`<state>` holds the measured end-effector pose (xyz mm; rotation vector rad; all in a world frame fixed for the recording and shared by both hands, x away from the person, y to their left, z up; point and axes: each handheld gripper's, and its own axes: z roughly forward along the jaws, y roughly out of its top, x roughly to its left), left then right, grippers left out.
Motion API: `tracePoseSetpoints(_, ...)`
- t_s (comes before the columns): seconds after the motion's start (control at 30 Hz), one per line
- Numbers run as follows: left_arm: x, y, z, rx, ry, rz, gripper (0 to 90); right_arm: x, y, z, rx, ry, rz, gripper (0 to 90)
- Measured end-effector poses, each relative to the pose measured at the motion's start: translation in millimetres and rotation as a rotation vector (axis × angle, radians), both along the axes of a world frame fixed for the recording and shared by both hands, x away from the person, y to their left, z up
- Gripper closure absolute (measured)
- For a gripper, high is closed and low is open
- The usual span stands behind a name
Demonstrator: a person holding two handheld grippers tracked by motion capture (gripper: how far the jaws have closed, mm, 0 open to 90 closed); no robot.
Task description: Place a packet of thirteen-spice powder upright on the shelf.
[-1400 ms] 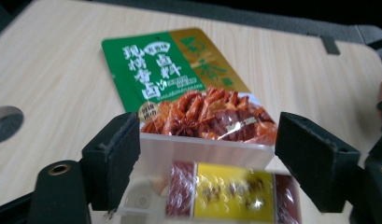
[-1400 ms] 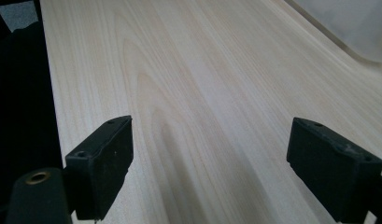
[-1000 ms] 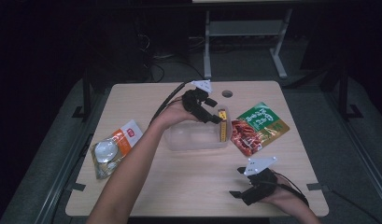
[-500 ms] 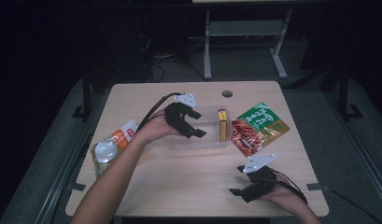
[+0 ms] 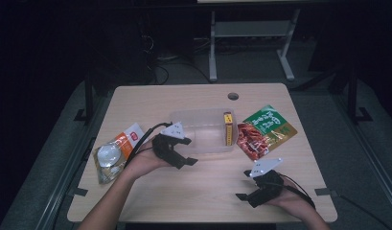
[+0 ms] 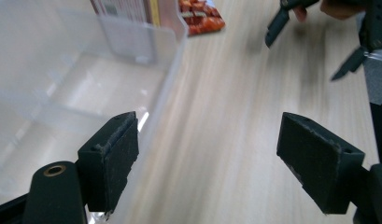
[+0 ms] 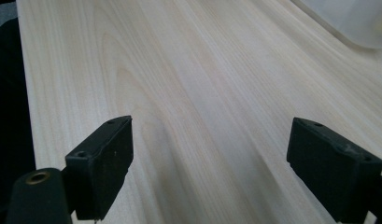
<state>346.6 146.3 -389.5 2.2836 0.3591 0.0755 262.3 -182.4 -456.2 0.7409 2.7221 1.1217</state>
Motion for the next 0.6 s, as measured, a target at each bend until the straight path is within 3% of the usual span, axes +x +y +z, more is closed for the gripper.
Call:
tracePoseSetpoints(0.33,-27.3,28.1,-20.2,-0.015,0.004,0.032,20.7,3.4,-0.7,-0.9,0.009,0.004,-0.016,14.3)
tracePoseSetpoints(0.6,-53.7,51.2,-37.0,-0.026,0.010,0.069,20.7,7.9,-5.0,1.1,0.018,-0.004,-0.067,14.3)
